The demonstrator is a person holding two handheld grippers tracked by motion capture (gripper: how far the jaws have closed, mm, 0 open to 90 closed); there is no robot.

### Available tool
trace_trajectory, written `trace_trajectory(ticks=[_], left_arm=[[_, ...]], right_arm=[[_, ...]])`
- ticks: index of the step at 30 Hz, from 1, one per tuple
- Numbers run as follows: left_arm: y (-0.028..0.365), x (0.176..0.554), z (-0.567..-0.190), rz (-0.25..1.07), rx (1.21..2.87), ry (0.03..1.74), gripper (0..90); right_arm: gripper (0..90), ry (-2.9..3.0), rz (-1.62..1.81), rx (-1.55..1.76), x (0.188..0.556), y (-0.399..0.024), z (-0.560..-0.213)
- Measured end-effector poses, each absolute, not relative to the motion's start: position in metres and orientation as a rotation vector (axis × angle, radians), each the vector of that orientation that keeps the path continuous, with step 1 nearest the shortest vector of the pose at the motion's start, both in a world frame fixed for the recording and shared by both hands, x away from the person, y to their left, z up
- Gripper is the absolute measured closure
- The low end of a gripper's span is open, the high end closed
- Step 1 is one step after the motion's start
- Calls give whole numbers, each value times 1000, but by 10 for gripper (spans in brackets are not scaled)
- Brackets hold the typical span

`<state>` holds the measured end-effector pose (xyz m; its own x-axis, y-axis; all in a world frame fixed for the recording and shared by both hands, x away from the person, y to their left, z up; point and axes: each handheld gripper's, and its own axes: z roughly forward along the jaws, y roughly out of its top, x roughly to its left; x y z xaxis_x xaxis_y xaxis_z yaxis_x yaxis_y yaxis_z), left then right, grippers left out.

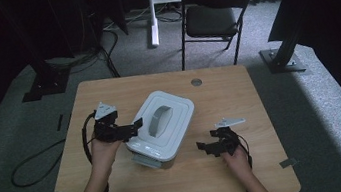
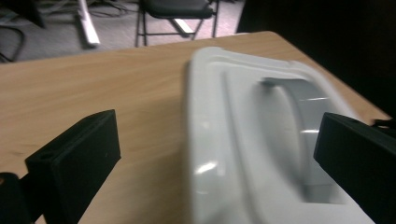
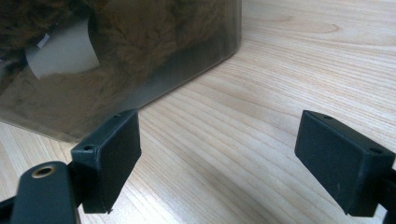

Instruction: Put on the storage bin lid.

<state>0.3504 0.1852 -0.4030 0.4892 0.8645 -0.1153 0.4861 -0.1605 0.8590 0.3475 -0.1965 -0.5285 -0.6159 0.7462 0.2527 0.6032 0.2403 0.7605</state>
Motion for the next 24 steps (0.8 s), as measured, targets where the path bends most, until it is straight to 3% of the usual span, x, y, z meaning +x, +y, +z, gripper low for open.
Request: trace_trajectory(ticks=[14,20,24], left_arm=[[225,366,-437,638,1767,1285,19],[227,372,-465,619,1793,1313,19],[230,373,-476,551,1719,1312,19]], right_arm=[[137,2330,1316,1285,344,-196,-525],[137,2327,1316,1291,345,-197,-525],[137,2326,1317,1295,345,-198,-524]])
